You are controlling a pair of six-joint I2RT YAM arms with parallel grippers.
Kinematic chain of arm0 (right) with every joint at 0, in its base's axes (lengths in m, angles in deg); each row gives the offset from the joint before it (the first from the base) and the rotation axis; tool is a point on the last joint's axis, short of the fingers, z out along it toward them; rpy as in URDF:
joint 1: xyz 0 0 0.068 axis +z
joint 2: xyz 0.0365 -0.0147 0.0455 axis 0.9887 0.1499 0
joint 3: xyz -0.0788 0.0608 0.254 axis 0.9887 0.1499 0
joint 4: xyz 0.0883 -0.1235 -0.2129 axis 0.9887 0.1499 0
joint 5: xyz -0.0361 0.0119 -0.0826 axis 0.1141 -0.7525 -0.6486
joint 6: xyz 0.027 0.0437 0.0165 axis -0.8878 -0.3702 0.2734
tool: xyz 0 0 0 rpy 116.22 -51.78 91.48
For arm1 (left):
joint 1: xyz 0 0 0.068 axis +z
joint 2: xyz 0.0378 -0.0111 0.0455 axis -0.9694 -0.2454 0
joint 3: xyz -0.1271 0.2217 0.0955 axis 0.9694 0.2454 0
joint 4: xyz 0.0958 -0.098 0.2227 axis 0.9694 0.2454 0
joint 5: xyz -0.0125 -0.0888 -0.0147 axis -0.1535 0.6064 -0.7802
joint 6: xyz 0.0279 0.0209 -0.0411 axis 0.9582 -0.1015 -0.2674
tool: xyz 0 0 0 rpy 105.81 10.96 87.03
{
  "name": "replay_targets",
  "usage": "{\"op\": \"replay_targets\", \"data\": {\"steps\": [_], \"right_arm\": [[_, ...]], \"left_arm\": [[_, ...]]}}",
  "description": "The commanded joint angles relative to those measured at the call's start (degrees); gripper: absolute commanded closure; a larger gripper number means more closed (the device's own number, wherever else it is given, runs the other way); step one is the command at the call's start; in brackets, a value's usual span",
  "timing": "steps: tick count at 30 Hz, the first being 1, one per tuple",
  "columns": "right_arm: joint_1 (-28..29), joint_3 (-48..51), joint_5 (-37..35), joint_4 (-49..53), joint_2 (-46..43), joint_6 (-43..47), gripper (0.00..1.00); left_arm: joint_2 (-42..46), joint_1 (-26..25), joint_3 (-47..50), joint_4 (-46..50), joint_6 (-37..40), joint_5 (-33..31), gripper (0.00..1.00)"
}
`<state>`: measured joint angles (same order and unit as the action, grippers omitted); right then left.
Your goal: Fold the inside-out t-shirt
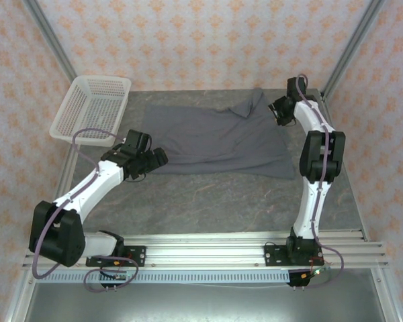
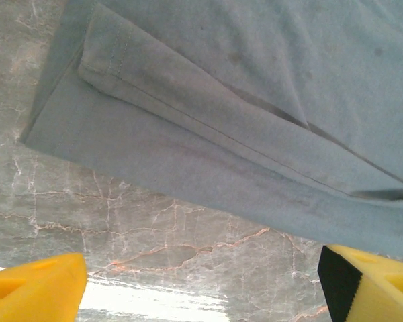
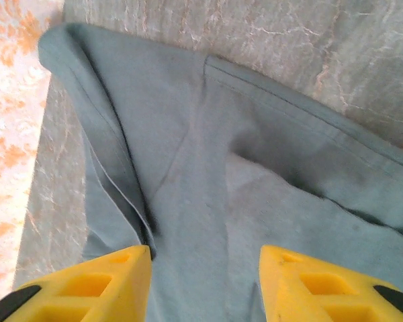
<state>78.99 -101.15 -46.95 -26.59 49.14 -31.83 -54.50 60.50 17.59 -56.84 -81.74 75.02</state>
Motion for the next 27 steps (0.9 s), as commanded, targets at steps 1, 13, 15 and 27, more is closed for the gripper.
{"op": "replay_targets", "data": {"steps": [1,13,15,27], "right_arm": [[0.2,13.9,-2.0,-0.3,-13.0,5.9,0.57],[-1.0,43.6,-2.3,-12.4,-20.6,7.9,1.00],[-1.4,43.0,-2.7,-11.8,-18.7,7.9,1.00],[-1.8,54.1,-4.3,-5.2,-26.4,5.7,1.00]], "left_arm": [[-3.6,-0.4,-4.9,-0.2,-0.1,0.9,0.30],[-31.7,1.2,-24.2,1.3,-2.9,-5.5,1.00],[-35.5,2.1,-25.5,2.3,-4.5,-6.3,1.00],[-27.7,4.3,-7.0,-1.6,-7.4,-0.8,1.00]]}}
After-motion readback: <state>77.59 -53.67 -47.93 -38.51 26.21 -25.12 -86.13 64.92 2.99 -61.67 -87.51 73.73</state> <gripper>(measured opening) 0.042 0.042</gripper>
